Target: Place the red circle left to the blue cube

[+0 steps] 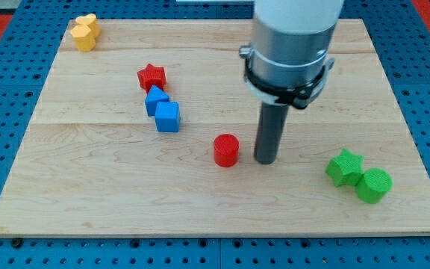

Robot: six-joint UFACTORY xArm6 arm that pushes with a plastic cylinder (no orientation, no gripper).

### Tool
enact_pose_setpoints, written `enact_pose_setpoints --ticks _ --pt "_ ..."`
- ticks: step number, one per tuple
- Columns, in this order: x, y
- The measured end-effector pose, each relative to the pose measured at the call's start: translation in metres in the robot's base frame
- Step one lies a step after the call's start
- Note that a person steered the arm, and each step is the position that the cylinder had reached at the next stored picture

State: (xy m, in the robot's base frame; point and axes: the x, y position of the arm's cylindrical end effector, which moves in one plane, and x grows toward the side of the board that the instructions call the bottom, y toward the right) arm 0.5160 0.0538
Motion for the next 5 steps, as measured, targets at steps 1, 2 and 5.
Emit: enact_pose_setpoints --ticks 1,2,5 --pt "0.0 -0.074" --pt "0.0 -0.148" --pt "-0.002 -0.067"
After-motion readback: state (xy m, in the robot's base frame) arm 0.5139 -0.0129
